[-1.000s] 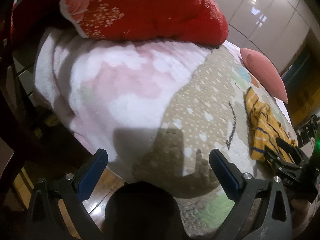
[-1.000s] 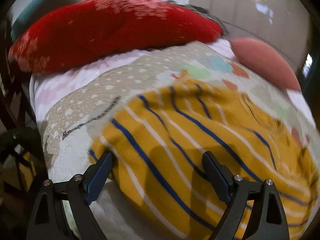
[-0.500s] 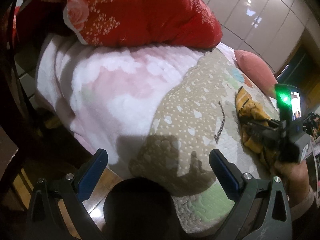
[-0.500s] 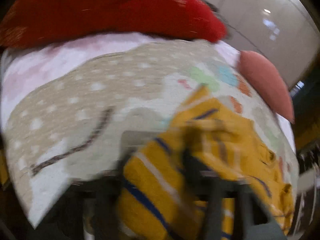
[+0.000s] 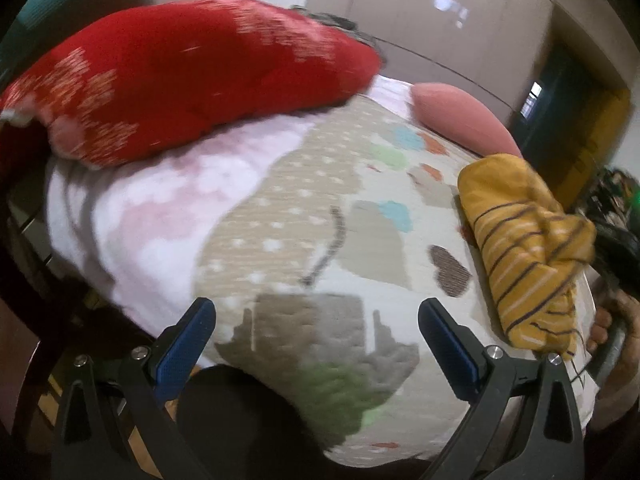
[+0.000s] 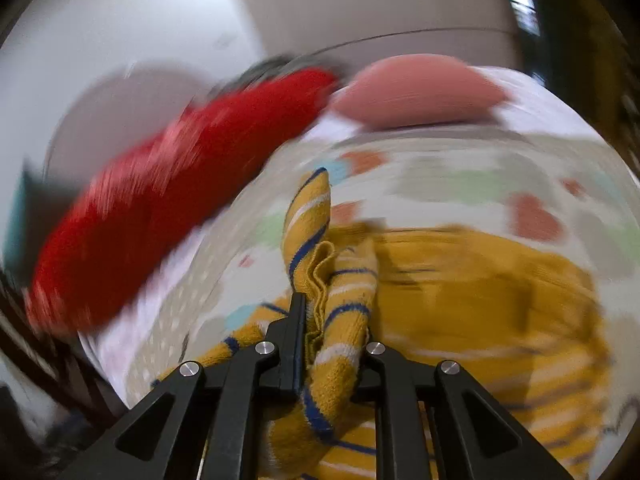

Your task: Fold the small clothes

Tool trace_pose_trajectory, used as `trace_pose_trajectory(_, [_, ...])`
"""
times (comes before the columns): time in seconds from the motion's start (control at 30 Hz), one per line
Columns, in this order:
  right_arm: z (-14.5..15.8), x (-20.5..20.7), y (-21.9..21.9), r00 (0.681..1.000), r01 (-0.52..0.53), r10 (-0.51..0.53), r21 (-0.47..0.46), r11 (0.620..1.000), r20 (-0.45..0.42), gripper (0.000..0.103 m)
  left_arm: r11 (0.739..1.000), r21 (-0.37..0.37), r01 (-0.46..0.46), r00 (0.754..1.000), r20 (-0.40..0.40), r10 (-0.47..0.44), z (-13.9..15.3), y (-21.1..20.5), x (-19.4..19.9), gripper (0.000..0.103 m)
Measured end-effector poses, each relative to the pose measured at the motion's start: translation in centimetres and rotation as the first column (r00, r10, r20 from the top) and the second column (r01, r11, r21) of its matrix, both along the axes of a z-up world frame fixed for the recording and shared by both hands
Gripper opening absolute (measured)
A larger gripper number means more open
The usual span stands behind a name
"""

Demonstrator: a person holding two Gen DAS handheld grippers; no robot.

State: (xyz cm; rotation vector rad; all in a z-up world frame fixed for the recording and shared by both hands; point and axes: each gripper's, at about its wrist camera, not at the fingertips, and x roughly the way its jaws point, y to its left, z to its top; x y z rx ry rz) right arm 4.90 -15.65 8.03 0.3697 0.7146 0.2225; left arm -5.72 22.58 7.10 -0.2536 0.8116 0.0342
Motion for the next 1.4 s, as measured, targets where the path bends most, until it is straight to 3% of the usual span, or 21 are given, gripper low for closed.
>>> trace_pose_trajectory(0.1, [-1.6, -4.2, -8.6, 0.984, 0.177, -0.177, 0.063, 0.982, -0.013, 0.014, 0.998, 0.014, 0.068, 0.998, -0.01, -0.068, 0.2, -3.2, 0.9, 0.101])
trace_pose_trajectory(0.23, [-6.4, -5.9, -13.9, 0.961, 0.243, -0.229, 0.083, 0.966, -0.152, 0.016, 0.984, 0.004, 0.179, 0.983, -0.046, -0.179, -0.3, -8.3, 2.6, 0.101])
trace_pose_trajectory(0.33, [-6.8, -6.8, -15.1, 0.965, 0.243, -0.227, 0.119, 0.963, -0.135, 0.031, 0.967, 0.002, 0.253, 0.966, -0.054, -0.253, -0.1, -11.9, 3.3, 0.101])
trace_pose_trajectory(0.37, [-5.9, -7.7, -15.1, 0.961, 0.269, -0.261, 0.083, 0.959, -0.095, 0.047, 0.961, 0.008, 0.275, 0.96, -0.053, -0.274, 0.1, -13.0, 3.3, 0.101])
trace_pose_trajectory(0.4, [-5.1, -8.4, -15.1, 0.958, 0.284, -0.28, 0.064, 0.957, -0.057, 0.055, 0.956, 0.013, 0.293, 0.955, -0.051, -0.292, 0.3, -13.8, 3.3, 0.101])
trace_pose_trajectory(0.57, [-2.0, -10.1, -14.6, 0.972, 0.212, -0.221, 0.11, 0.971, 0.075, 0.073, 0.934, 0.051, 0.354, 0.935, -0.051, -0.352, 0.8, -17.0, 3.0, 0.101])
trace_pose_trajectory(0.6, [-1.8, -10.2, -13.6, 0.977, 0.186, -0.193, 0.087, 0.979, 0.087, 0.079, 0.932, 0.048, 0.359, 0.933, -0.052, -0.357, 0.8, -17.2, 3.0, 0.101])
trace_pose_trajectory(0.7, [-2.4, -9.6, -11.5, 0.989, 0.133, -0.131, -0.022, 0.991, 0.073, 0.083, 0.93, 0.042, 0.366, 0.93, -0.058, -0.364, 0.6, -17.7, 3.1, 0.101])
trace_pose_trajectory(0.73, [-3.1, -9.4, -10.9, 0.993, 0.11, -0.108, -0.055, 0.992, 0.05, 0.082, 0.929, 0.042, 0.367, 0.929, -0.063, -0.364, 0.5, -17.8, 3.2, 0.101])
trace_pose_trajectory(0.77, [-4.1, -8.7, -10.0, 0.999, 0.049, -0.048, -0.06, 0.997, 0.017, 0.06, 0.928, 0.041, 0.371, 0.927, -0.073, -0.367, 0.4, -18.0, 3.4, 0.101])
trace_pose_trajectory(0.8, [-4.8, -8.5, -9.8, 1.0, 0.02, -0.021, -0.059, 0.998, -0.013, 0.018, 0.926, 0.04, 0.374, 0.925, -0.081, -0.37, 0.3, -18.0, 3.5, 0.101])
trace_pose_trajectory(0.83, [-5.6, -8.7, -10.2, 0.999, 0.027, -0.029, -0.056, 0.998, -0.041, 0.012, 0.926, 0.04, 0.376, 0.925, -0.085, -0.372, 0.3, -18.1, 3.5, 0.101])
trace_pose_trajectory(0.97, [-6.2, -10.8, -15.0, 0.995, 0.093, -0.086, 0.139, 0.986, -0.056, 0.008, 0.922, 0.059, 0.382, 0.923, -0.071, -0.378, 0.8, -18.5, 3.5, 0.101])
trace_pose_trajectory(1.07, [-8.0, -12.4, -18.2, 0.984, 0.155, -0.131, 0.224, 0.962, -0.119, 0.005, 0.915, 0.058, 0.399, 0.915, -0.081, -0.395, 0.5, -19.3, 4.1, 0.101])
trace_pose_trajectory(1.17, [-10.1, -12.5, -17.9, 0.975, 0.168, -0.132, 0.206, 0.964, -0.178, 0.005, 0.897, 0.046, 0.439, 0.896, -0.092, -0.434, 0.3, -21.1, 4.9, 0.101])
trace_pose_trajectory(1.4, [-11.1, -11.7, -17.5, 0.973, 0.18, -0.142, 0.213, 0.96, -0.181, 0.01, 0.84, 0.057, 0.539, 0.841, -0.079, -0.535, -1.0, -27.4, 7.4, 0.101])
